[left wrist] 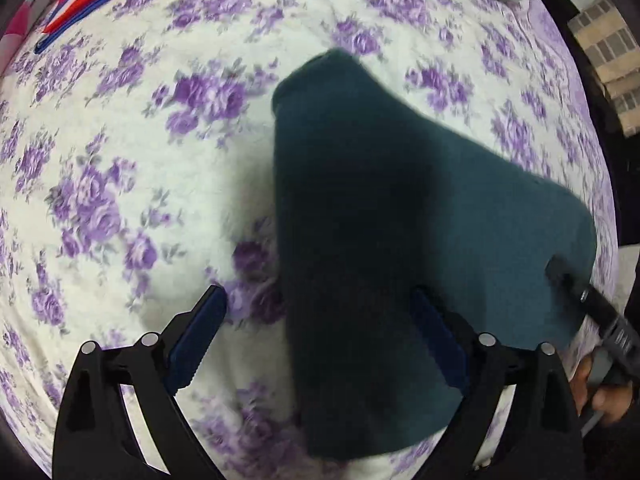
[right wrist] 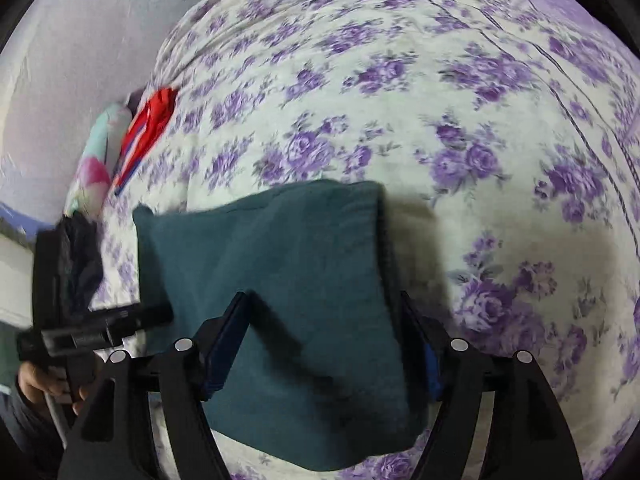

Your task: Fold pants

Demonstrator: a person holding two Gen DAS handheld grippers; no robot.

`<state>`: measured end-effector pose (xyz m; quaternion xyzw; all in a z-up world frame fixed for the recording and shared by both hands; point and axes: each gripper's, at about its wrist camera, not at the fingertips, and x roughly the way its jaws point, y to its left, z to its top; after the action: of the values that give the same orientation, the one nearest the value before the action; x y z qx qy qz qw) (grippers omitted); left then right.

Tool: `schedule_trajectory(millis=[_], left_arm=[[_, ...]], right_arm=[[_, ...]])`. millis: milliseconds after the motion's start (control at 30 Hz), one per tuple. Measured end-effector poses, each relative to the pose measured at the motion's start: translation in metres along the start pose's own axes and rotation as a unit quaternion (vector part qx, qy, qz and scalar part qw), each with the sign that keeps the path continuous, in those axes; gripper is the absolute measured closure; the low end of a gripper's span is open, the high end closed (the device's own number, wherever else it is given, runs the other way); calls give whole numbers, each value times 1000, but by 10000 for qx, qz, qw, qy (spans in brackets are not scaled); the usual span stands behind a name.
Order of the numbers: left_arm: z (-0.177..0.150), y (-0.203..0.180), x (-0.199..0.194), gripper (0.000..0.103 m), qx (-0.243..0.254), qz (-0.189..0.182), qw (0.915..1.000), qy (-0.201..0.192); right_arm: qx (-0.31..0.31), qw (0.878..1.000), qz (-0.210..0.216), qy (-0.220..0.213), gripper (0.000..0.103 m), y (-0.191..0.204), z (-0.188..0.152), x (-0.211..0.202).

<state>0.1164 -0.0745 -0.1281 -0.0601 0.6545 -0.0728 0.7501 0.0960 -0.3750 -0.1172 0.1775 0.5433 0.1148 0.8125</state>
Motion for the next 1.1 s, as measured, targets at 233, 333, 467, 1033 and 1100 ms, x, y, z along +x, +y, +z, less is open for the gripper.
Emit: schedule_trajectory(millis=[233, 333, 467, 1033, 1100], left_arm=[[6, -21, -7, 47, 599, -27, 9981, -122], [5, -9, -13, 42, 584, 77, 9981, -179], [-7, 13, -39, 44, 225, 428, 9980, -418], [44, 12, -30, 20, -95, 1281, 9872, -948], [33, 17, -46, 22, -236, 1335, 9846, -1107]], right_arm=[[-135, 9998, -117, 44, 55, -9, -2, -7], [-169, 9993, -332, -31, 47, -19, 0, -18], [-335, 9965, -623, -447, 46, -17, -4, -55], [-85, 9972, -367, -653, 102, -2, 38, -19], [-58, 9960, -307, -837, 96, -7, 26, -49]])
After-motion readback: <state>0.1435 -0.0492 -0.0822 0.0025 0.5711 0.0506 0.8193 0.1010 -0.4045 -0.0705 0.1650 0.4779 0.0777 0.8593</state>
